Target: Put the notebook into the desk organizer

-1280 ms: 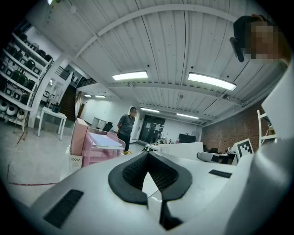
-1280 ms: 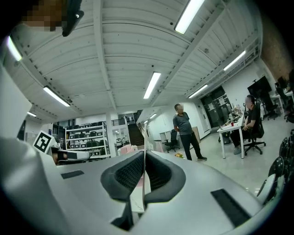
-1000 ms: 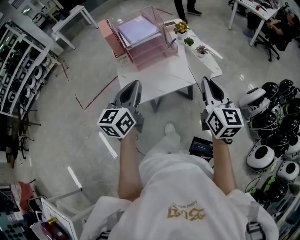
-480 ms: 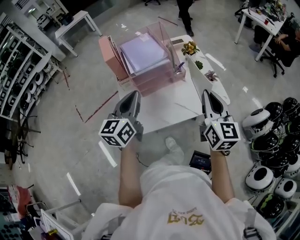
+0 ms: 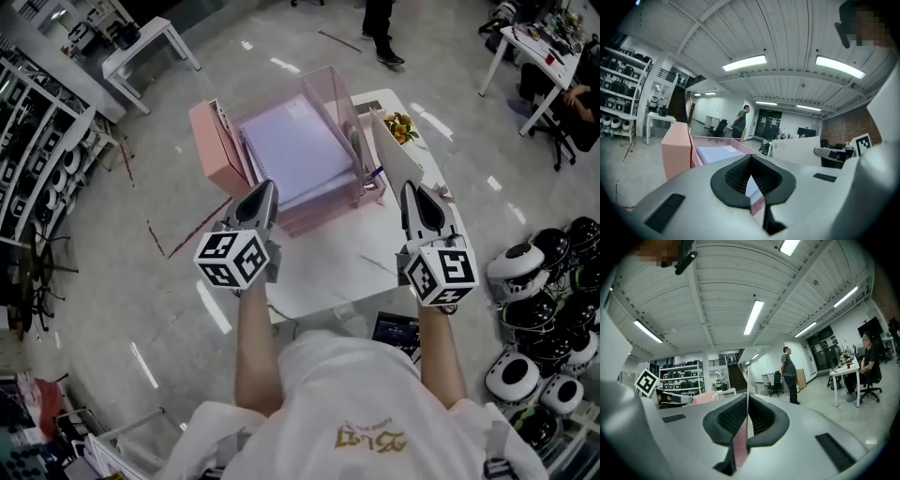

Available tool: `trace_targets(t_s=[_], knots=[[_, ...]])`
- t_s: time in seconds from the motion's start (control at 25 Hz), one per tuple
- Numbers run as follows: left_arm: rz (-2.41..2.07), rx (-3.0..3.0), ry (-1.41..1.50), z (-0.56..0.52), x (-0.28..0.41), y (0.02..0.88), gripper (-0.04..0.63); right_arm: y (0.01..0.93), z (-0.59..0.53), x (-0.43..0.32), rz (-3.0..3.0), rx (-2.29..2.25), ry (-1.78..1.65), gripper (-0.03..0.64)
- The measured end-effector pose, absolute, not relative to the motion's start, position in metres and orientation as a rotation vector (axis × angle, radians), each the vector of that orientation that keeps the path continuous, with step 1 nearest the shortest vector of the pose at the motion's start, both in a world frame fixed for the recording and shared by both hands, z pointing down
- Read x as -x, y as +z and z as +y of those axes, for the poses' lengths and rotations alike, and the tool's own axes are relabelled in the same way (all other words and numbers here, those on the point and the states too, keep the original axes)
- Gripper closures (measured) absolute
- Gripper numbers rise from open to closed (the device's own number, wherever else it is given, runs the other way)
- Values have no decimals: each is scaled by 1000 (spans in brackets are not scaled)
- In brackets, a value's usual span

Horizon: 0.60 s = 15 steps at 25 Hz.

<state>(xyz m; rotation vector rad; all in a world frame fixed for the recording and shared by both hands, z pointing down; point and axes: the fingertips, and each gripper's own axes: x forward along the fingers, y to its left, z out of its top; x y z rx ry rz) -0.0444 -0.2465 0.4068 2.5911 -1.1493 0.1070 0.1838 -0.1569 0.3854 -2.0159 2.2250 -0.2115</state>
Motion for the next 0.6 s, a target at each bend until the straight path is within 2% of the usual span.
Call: trace_targets(t_s=[0.6], knots=[[-1153,-2580,244,-323,54,400,580,365,-263,-153,2336,1946,-136,597]])
